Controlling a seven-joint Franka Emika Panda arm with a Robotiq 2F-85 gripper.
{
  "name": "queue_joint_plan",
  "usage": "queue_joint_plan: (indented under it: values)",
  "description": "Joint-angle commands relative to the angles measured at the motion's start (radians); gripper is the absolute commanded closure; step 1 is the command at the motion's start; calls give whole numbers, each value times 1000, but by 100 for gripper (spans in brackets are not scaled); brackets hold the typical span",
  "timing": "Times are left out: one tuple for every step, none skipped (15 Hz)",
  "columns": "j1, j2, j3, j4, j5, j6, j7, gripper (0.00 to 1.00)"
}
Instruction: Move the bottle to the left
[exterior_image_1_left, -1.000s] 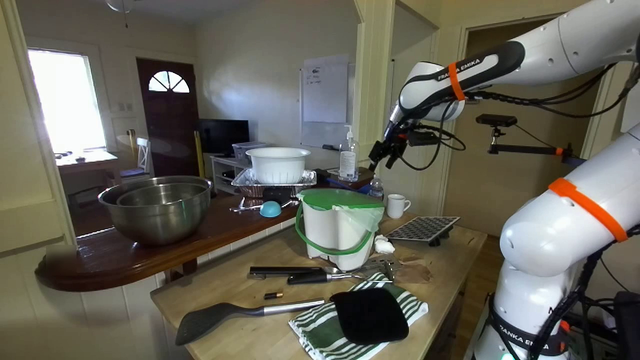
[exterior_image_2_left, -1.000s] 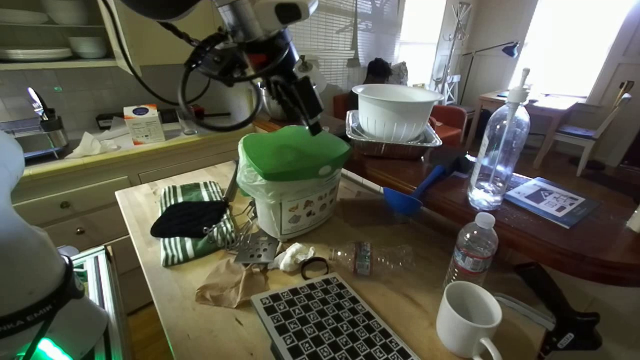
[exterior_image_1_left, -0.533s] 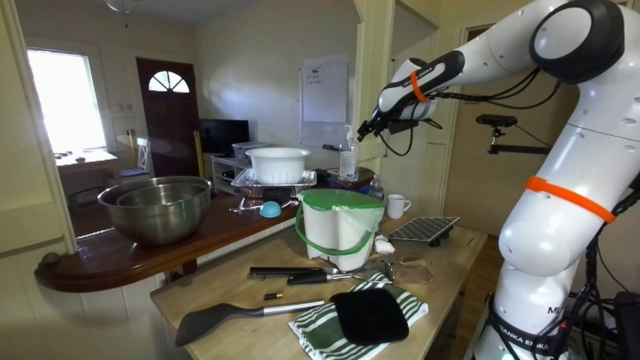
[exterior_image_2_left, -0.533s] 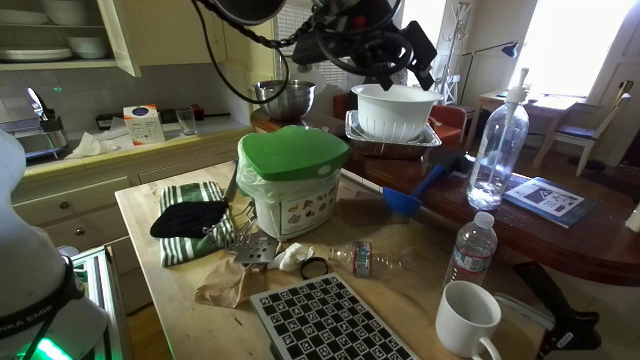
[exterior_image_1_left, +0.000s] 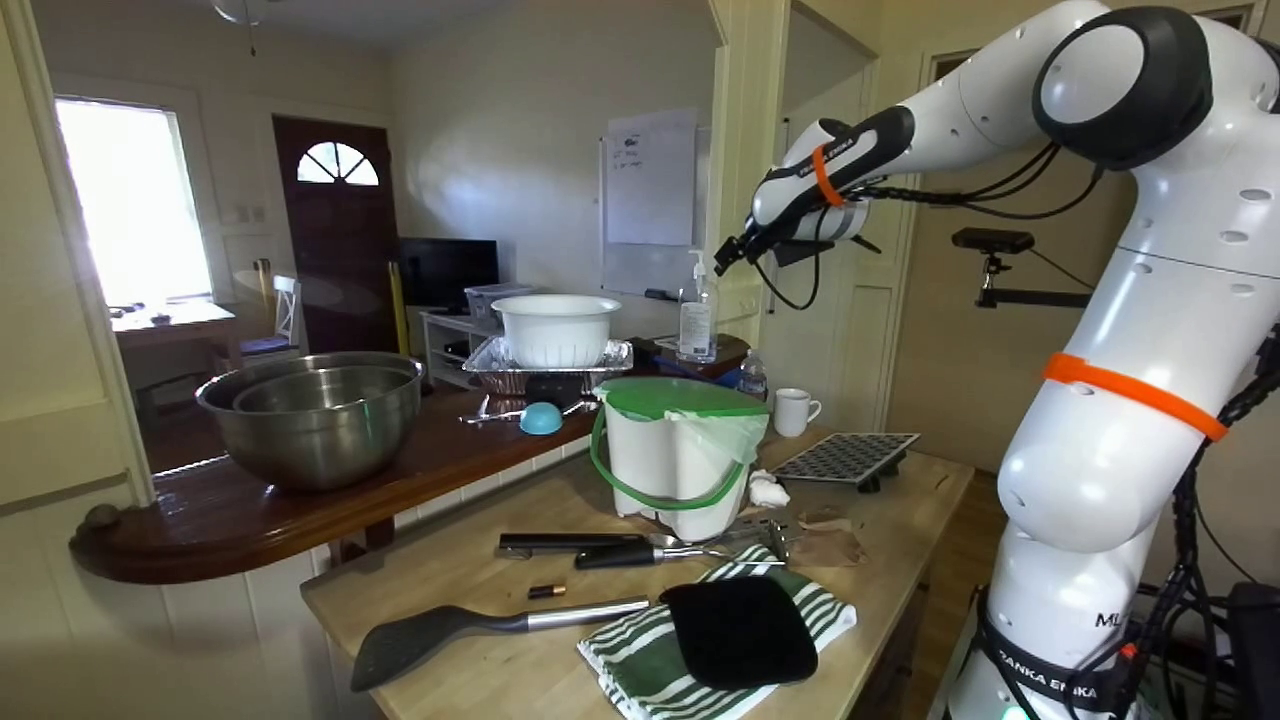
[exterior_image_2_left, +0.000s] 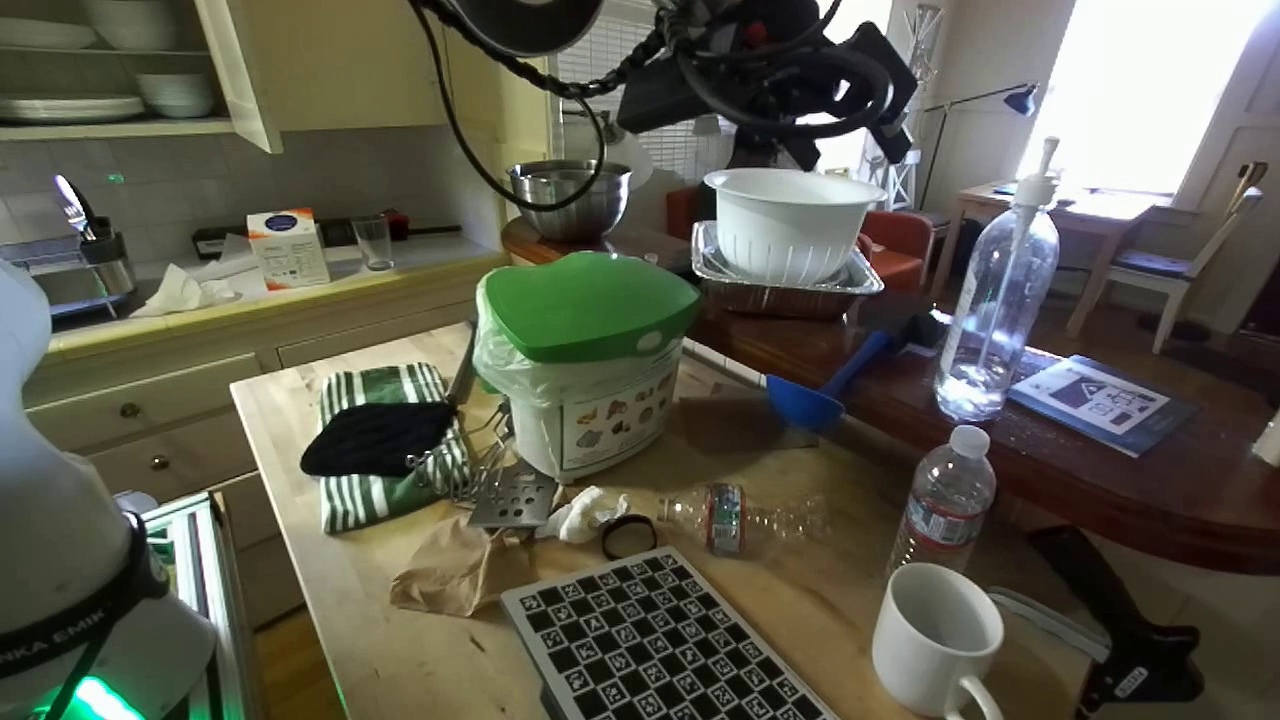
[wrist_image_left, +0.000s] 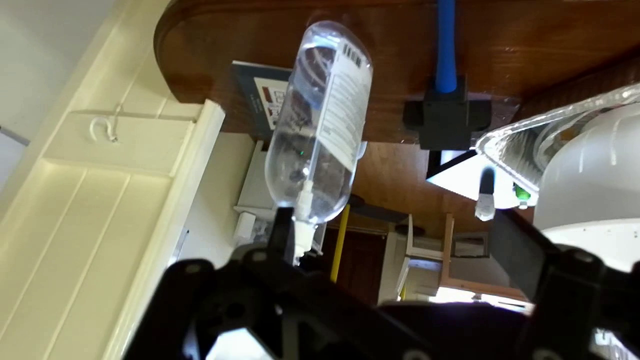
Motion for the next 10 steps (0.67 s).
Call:
queue_joint_plan:
  values:
    - [100, 58, -105, 42, 204, 106, -232, 0]
    - [161, 60, -147, 47, 281, 131, -314, 0]
    - [233, 53, -194, 53, 353, 141, -392, 0]
    - [300, 49, -242, 69, 439, 132, -471, 0]
    - [356, 58, -287, 95, 517, 129, -547, 0]
    - [411, 62, -332, 119, 595, 112, -618, 0]
    - [446, 86, -371, 152, 674, 100, -690, 0]
    - [480, 98, -409, 177, 750, 85, -749, 0]
    - [499, 119, -442, 202, 826, 75, -817, 0]
    - [527, 126, -481, 221, 904, 58, -883, 0]
